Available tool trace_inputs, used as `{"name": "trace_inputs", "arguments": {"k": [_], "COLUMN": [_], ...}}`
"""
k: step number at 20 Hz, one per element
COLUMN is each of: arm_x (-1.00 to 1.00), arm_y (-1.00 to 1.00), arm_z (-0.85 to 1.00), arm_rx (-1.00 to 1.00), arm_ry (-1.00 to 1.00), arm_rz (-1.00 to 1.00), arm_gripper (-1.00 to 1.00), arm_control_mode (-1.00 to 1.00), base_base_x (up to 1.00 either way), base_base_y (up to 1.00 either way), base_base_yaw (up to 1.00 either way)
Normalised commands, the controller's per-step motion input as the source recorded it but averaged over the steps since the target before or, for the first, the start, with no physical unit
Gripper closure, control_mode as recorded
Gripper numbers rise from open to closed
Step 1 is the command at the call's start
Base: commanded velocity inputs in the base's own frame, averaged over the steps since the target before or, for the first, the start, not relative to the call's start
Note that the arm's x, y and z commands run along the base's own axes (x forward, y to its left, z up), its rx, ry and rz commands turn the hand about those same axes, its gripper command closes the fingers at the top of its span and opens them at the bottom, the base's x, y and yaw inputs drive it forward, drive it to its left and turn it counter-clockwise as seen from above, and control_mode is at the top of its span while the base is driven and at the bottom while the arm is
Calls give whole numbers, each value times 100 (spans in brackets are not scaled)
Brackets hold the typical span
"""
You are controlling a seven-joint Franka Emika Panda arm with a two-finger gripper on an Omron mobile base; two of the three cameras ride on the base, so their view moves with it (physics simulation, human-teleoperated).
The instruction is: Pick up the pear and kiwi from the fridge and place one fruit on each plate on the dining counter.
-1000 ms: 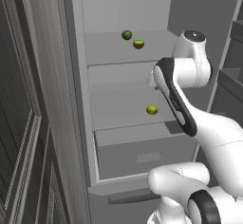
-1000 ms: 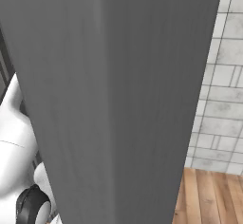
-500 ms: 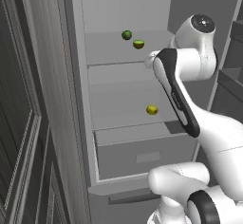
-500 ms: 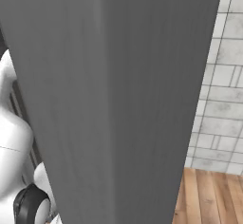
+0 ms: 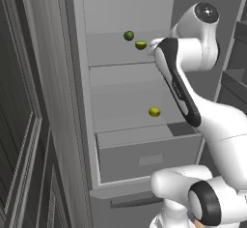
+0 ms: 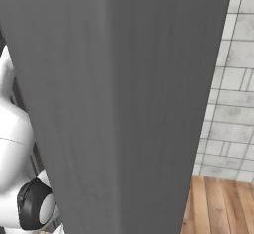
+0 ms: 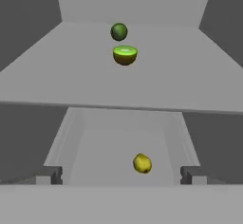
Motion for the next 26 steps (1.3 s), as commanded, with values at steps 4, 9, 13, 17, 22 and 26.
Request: {"name": "trace_inputs", "arguments": {"k": [4,9,13,17,22,26], "arm_x": [53,65,55,52,44,44], "arm_y": [-3,-4,0,0,-2,0], "arm_z": [0,2,0,-2,-5,0], "arm_rx": [3,5,1,0,-1,0], "arm_ry": [-17,6,3,3,1,0], "arm_rz": [0,0,0,0,0,0], "arm_gripper": [-100,-100,-100,-100,-100,-100], "arm_control_mode": [-100,-100,-100,-100,-100,-100], "base_base_x": [0,0,0,0,0,0], "base_base_y": [0,0,0,0,0,0], "base_base_yaw": [0,0,0,0,0,0]}}
